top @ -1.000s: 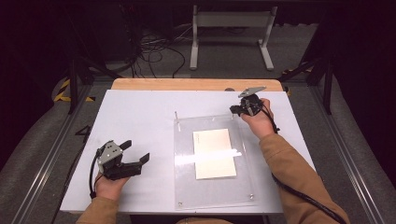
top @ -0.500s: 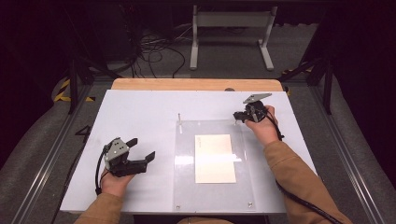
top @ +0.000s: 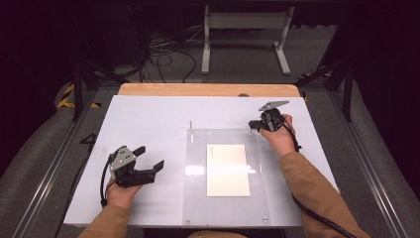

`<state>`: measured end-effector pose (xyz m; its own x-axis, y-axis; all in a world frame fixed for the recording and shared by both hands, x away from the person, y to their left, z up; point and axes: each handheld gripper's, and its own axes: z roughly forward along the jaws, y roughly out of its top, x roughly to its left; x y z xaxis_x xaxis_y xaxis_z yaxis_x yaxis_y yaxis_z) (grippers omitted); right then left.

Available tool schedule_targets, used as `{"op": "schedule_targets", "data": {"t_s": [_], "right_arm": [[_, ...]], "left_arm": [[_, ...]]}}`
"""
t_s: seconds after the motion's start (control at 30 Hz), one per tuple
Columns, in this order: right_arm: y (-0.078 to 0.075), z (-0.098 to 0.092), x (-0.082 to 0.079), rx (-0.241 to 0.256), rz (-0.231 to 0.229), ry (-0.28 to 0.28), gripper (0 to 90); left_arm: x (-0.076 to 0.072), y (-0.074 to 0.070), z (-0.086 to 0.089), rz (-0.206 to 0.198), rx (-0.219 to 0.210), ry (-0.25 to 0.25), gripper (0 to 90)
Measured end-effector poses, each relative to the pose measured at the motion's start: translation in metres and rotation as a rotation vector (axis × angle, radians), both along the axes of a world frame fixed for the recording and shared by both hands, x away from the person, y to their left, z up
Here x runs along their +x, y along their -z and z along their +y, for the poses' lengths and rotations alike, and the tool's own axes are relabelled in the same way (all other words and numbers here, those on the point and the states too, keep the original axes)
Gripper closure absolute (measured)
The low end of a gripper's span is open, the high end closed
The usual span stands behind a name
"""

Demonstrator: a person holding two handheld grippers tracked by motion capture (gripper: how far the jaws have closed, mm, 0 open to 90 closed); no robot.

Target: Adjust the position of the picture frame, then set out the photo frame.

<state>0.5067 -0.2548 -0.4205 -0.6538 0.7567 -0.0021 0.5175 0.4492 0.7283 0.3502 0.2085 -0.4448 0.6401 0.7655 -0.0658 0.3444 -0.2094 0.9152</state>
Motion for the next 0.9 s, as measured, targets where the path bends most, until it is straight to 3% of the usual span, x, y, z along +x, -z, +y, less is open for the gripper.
{"op": "schedule_targets", "data": {"t_s": [0.43,0.53,0.63,0.77,0.8,0.9], "right_arm": [[0.002,-0.003,-0.003,-0.005,-0.029,0.031,84.6],[0.005,-0.007,-0.004,0.015,-0.063,-0.012,80.8],[0.01,-0.015,-0.003,0.087,-0.134,-0.152,65.5],[0.014,-0.022,-0.001,0.109,-0.17,-0.169,65.3],[0.018,-0.026,-0.001,0.155,-0.173,-0.175,65.7],[0.022,-0.027,-0.001,0.159,-0.178,-0.186,69.2]], "left_arm": [[0.0,0.0,-0.001,0.005,-0.012,0.001,12.6],[-0.001,-0.002,-0.004,0.001,0.001,0.02,12.4],[-0.004,-0.008,-0.011,-0.036,0.046,0.047,11.9],[-0.007,-0.008,-0.018,-0.042,0.07,0.069,11.8],[-0.007,-0.007,-0.02,-0.038,0.072,0.074,11.8],[-0.008,-0.005,-0.023,-0.033,0.085,0.085,11.8]]}}
